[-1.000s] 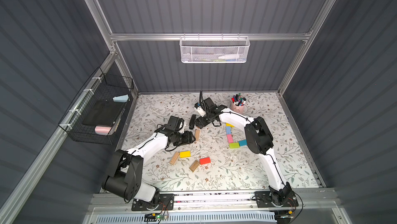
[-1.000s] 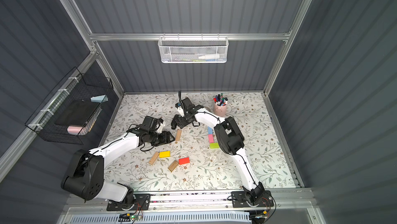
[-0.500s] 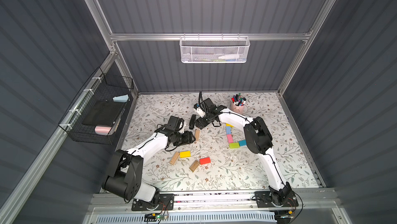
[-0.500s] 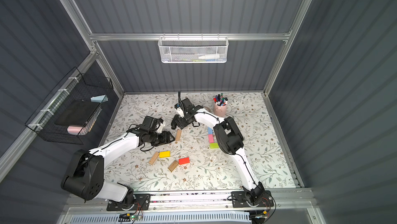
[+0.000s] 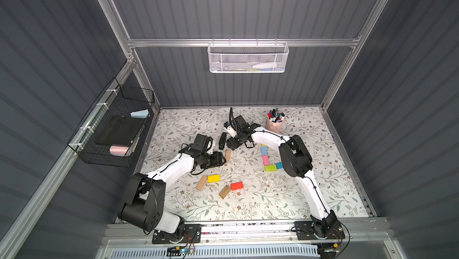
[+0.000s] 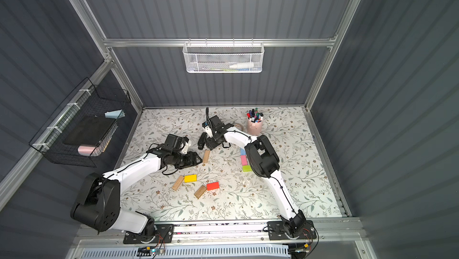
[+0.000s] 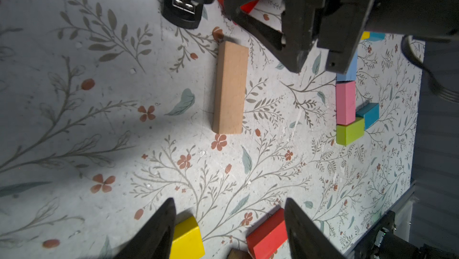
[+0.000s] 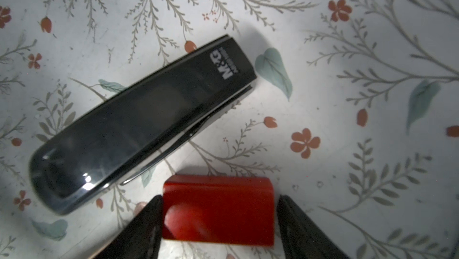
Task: Assemble the letter c with building blocks
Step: Pick up the building block from the center of the board.
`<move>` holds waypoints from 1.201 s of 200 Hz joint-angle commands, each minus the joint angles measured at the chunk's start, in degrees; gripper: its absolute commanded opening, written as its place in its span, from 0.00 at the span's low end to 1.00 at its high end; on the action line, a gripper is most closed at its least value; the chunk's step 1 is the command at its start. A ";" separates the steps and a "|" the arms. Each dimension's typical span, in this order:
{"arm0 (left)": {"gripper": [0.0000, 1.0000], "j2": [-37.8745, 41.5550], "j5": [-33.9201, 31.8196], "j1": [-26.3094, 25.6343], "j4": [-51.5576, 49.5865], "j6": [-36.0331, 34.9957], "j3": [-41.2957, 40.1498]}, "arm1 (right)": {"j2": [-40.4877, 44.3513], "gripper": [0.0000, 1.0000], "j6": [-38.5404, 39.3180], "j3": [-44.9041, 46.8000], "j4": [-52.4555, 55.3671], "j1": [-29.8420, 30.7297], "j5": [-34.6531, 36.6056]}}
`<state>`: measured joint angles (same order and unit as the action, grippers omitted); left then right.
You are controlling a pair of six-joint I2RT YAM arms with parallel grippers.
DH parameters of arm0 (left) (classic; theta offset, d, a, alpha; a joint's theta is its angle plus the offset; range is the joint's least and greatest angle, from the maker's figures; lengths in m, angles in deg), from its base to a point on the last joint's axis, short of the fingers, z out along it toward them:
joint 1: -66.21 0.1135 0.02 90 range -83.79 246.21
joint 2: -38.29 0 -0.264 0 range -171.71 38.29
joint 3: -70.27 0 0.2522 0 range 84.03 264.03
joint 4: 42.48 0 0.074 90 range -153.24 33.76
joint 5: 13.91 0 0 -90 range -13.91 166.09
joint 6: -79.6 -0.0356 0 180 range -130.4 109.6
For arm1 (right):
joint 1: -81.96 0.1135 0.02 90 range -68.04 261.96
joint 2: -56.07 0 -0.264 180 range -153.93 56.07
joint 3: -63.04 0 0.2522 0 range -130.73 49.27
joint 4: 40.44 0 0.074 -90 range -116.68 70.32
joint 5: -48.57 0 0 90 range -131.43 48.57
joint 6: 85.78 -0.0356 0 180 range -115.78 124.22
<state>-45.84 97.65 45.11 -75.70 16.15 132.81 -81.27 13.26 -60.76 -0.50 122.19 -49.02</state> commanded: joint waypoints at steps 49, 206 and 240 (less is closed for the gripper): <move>0.67 0.27 0.44 0.36 -0.34 -0.57 0.99 | -0.35 0.57 -7.52 -1.07 1.88 -0.05 5.40; 0.65 5.56 4.12 0.45 7.80 5.35 -5.47 | 2.94 0.56 -37.59 2.58 3.55 2.91 9.79; 0.65 6.70 5.48 0.52 9.79 6.69 -7.09 | 3.20 0.57 -40.93 3.01 3.77 3.72 11.94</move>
<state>-41.08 101.30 45.13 -68.01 21.18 127.10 -79.39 -22.98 -59.02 0.61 125.32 -39.65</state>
